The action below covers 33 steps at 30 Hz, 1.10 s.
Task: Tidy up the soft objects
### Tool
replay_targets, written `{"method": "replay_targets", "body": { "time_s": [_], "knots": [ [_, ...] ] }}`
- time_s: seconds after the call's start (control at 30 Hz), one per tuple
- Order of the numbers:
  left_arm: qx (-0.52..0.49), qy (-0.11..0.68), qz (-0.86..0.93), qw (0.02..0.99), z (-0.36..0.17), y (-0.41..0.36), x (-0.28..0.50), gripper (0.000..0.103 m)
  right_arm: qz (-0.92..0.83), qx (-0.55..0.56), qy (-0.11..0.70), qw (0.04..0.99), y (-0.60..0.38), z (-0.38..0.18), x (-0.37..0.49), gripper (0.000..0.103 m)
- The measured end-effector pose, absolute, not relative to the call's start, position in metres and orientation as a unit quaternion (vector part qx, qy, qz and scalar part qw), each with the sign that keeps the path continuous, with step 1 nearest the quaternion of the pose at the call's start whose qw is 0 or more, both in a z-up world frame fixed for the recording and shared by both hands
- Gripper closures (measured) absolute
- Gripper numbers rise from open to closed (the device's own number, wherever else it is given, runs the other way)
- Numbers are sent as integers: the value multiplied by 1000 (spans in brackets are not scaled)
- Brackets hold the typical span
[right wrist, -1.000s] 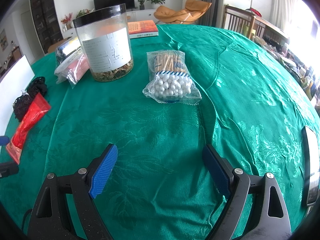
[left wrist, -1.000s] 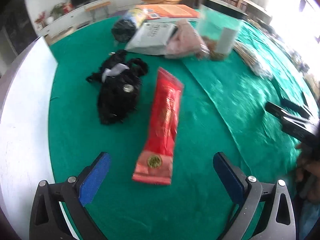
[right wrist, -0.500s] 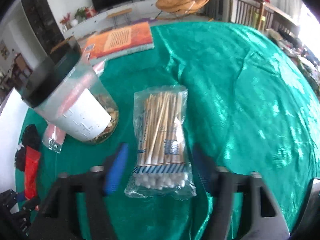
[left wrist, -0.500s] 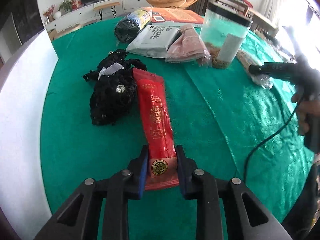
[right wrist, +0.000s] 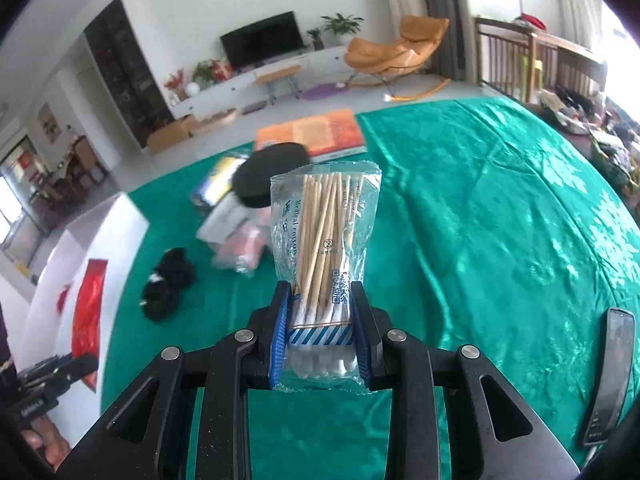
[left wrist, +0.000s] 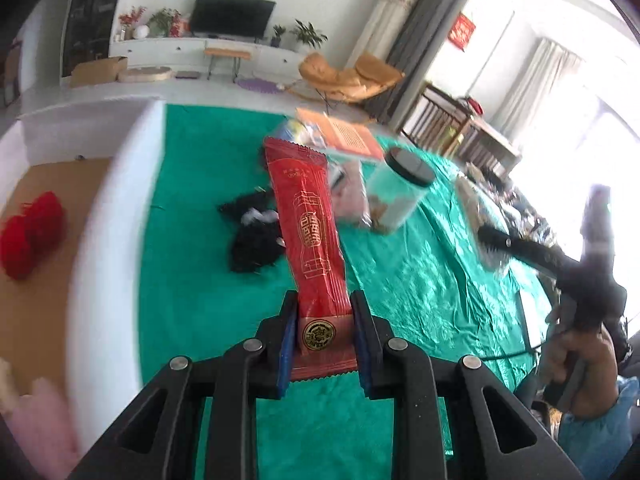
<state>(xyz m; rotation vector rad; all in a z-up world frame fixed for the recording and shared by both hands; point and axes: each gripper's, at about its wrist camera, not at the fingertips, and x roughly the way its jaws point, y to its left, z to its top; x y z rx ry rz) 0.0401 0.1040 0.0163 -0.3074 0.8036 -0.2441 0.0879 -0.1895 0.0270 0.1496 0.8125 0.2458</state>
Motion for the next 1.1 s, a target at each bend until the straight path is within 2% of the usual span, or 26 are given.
{"method": "replay_targets", "body": {
  "time_s": [0.2,0.37,0.43,0.47,0.5,0.53,0.57,0.7,0.83,0.97,1.1],
  "knots": [
    [-145,366,-8,919,48,205,-8,78,288,99,383,872,-68,67,41,73],
    [-140,375,116,909,36,282,-46,78,411,87,397,816,48,80,13,73],
    [-127,385,179,896,23,301,-54,71,442,78,407,796,84,73,7,72],
    [-128,392,196,890,16,309,-56,52,456,74,411,786,100,68,5,67],
    [-133,398,208,884,10,314,-57,23,466,67,417,777,113,62,3,47],
    [-139,393,221,881,6,318,-61,13,469,59,425,772,121,55,2,33],
    [-138,379,232,885,5,316,-64,6,468,54,427,772,122,49,0,25],
    [-136,343,218,903,12,297,-63,5,405,-11,393,825,90,29,-7,26],
    [-133,330,142,924,20,246,-43,5,304,-45,387,869,26,0,10,26],
    [-119,344,36,931,22,164,-20,5,147,-83,379,910,-54,-41,31,26],
    [-72,388,-62,917,2,67,3,5,47,-67,394,916,-124,-73,48,27]
  ]
}}
